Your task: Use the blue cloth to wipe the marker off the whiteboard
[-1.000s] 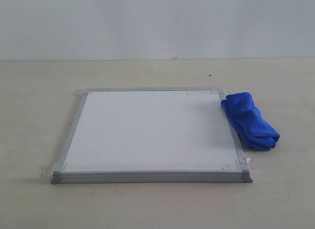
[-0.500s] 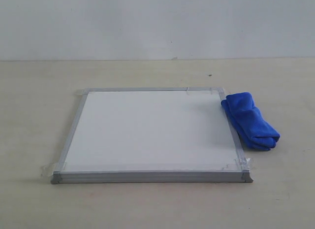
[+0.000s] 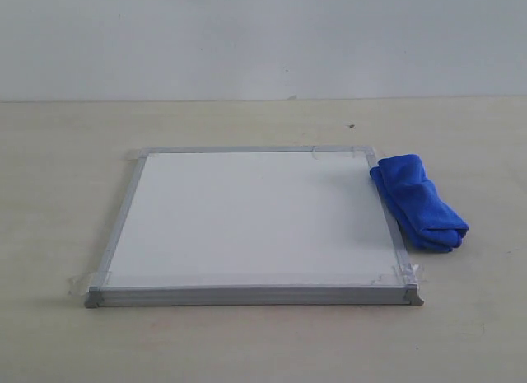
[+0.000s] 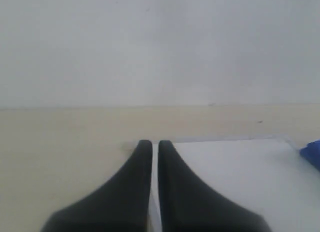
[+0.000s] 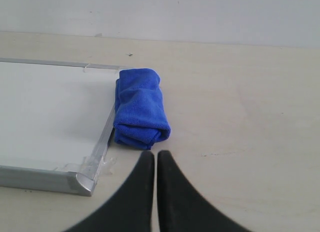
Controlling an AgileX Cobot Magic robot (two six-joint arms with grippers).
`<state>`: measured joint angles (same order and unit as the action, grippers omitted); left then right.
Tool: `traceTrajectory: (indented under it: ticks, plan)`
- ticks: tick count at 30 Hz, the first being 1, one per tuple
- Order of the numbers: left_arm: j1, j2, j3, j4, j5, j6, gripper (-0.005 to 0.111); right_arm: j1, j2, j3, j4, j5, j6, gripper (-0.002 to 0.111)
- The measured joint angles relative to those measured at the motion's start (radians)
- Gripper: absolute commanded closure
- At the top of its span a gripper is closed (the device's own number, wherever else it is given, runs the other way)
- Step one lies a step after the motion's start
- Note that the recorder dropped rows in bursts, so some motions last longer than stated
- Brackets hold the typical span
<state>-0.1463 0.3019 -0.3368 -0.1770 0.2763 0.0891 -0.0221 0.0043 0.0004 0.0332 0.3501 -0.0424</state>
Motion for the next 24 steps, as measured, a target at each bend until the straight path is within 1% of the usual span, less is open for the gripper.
traceTrajectory:
  ticks: [4, 7, 11, 13, 14, 21, 24]
  plan:
    - [0.084, -0.07, 0.113, -0.007, -0.014, 0.03, 0.102, 0.0, 0.0, 0.0, 0.0, 0.0, 0.0, 0.109]
    - [0.12, -0.118, 0.172, -0.01, -0.023, 0.047, 0.102, 0.0, 0.0, 0.0, 0.0, 0.0, 0.0, 0.109]
    - [0.133, -0.152, 0.25, -0.014, -0.047, 0.061, 0.102, 0.0, 0.0, 0.0, 0.0, 0.0, 0.0, 0.109]
    - [0.133, -0.157, 0.314, -0.015, -0.113, 0.083, 0.102, 0.0, 0.0, 0.0, 0.0, 0.0, 0.0, 0.109]
    - [0.133, -0.157, 0.327, -0.015, -0.13, 0.09, 0.102, 0.0, 0.0, 0.0, 0.0, 0.0, 0.0, 0.109]
    - [0.133, -0.163, 0.333, -0.011, -0.132, 0.155, 0.102, 0.0, 0.0, 0.0, 0.0, 0.0, 0.0, 0.109]
    - [0.133, -0.252, 0.333, -0.014, -0.069, 0.159, 0.102, 0.0, 0.0, 0.0, 0.0, 0.0, 0.0, 0.109]
